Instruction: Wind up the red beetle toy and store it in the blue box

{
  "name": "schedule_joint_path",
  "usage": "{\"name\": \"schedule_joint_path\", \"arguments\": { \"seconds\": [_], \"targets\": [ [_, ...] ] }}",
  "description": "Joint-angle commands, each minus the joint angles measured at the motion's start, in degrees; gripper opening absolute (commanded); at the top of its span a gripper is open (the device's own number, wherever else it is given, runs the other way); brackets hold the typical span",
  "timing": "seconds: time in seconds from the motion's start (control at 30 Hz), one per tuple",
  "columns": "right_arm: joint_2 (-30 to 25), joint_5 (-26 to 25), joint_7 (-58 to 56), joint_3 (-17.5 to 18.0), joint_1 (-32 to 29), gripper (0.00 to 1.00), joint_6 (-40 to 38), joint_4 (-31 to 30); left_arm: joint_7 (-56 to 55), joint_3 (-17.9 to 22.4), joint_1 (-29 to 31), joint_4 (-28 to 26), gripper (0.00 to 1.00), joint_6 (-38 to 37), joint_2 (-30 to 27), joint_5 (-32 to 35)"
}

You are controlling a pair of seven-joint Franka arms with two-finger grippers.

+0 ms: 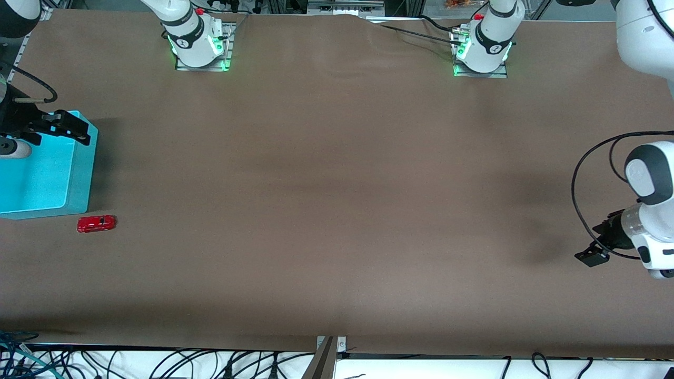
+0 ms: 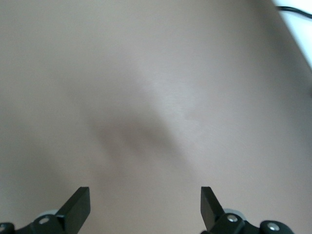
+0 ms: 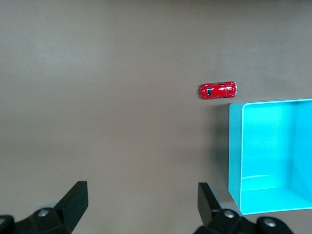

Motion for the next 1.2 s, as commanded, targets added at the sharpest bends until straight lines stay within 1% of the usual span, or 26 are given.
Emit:
{"name": "schedule_joint_path", "arguments": {
  "seconds": [0.0,0.1,0.27,0.4,0.6,0.73,0.87,1.07,1.17],
  "targets": [
    [0.6,0.5,0.3,0.1,-0.3,1.0,-0.8,1.4,5.2,-0.4,0.0,4.2,1.0,-2.6,0.2,1.0],
    [0.6,0.7,0.3,0.1,-0.4,1.0,-0.6,1.4,7.2,-2.0,0.3,4.2,1.0,-2.8,-0.4,1.5],
    [0.7,0.7,0.1,0.1,-0.4,1.0,-0.8,1.3,12.5,-2.2,0.3,4.3,1.0,-5.3,-2.5,1.5],
    [0.7,0.7,-0.2,0.1,-0.4,1.0,-0.9,1.2,14.3,-2.6,-0.1,4.9,1.0,-7.8,-4.7,1.3],
    [1.6,0.7,0.3,0.0,-0.4,1.0,-1.2,1.1,14.4,-7.3,0.8,5.0,1.0,-10.6,-7.1,1.6],
    [2.3,0.0,0.2,0.0,-0.6,1.0,-0.7,0.2,16.0,-9.2,1.6,4.7,1.0,-12.9,-9.7,1.6],
    [2.2,0.3,-0.7,-1.3,-1.0,1.0,-1.6,-0.6,22.1,-9.4,2.0,4.6,1.0,-16.2,-11.6,1.3],
    [1.7,0.3,0.5,-1.6,-1.0,1.0,1.4,-4.6,22.8,-9.4,1.7,4.2,1.0,-18.3,-12.3,1.2],
    [1.3,0.3,2.3,-2.8,-1.0,1.0,3.4,-6.3,22.8,-9.4,1.7,4.2,1.0,-19.3,-12.3,1.2]
  ]
}}
